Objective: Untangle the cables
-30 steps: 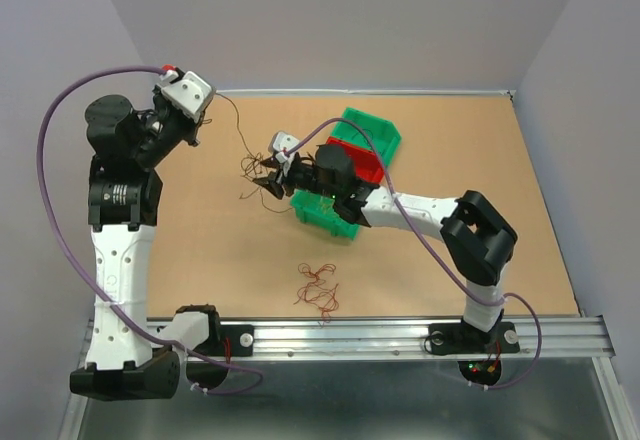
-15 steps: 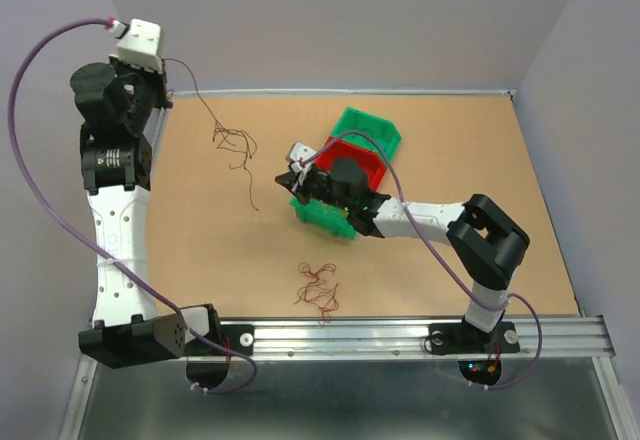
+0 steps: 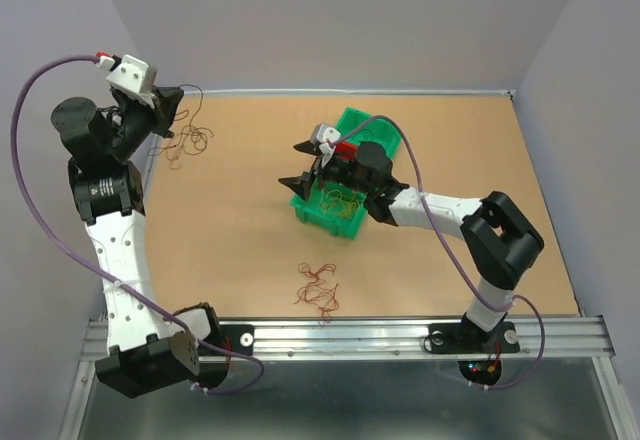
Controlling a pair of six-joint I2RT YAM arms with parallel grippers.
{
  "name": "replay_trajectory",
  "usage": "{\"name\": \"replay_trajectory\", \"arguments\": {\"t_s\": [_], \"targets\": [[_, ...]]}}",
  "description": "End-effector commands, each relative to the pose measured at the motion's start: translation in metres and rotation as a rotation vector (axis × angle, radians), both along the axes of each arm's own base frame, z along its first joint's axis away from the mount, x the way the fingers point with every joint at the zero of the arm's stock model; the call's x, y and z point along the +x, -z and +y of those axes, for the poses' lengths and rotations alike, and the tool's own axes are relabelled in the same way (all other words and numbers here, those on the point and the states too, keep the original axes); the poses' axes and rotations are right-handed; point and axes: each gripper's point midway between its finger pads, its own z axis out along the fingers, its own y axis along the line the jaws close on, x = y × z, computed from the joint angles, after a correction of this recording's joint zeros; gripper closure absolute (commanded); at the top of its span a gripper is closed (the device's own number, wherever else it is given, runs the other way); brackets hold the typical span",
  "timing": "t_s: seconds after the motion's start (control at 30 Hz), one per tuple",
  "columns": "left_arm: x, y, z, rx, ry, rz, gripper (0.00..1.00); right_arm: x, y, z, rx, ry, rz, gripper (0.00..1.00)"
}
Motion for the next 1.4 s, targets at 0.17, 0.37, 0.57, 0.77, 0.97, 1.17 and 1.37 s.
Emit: {"name": "replay_trajectory", "arguments": {"t_s": [0.17, 0.37, 0.57, 0.77, 0.97, 1.17, 1.37], "targets": [[-0.05, 0.013, -0.079, -0.029, 0.313, -0.082, 1.0, -0.013, -0.054, 0.05, 0.157, -0.246, -0.029, 0.0], [-0.032, 0.052, -0.117, -0.067, 0.413, -0.007, 1.0, -0.012, -0.019, 0.082, 0.148, -0.373, 0.049, 0.26], [-0.001, 0.045, -0.063, -0.14, 0.03, -0.063, 1.0, -0.004, 0.007, 0.066, 0.114, -0.269, 0.104, 0.99], [0.015, 0.05, 0.016, -0.31, -0.223, -0.056, 1.0, 0.022, -0.011, 0.013, 0.15, -0.088, 0.113, 0.99], [0.034, 0.072, 0.083, -0.504, -0.307, 0.014, 1.0, 0.046, -0.01, -0.037, 0.188, 0.048, 0.179, 1.0], [0.04, 0.085, 0.13, -0.542, -0.413, 0.0, 1.0, 0.074, -0.01, -0.078, 0.225, 0.2, 0.208, 0.89], [0.002, 0.032, 0.131, -0.431, -0.483, -0.179, 1.0, 0.114, 0.005, -0.12, 0.186, 0.518, 0.232, 0.89]]}}
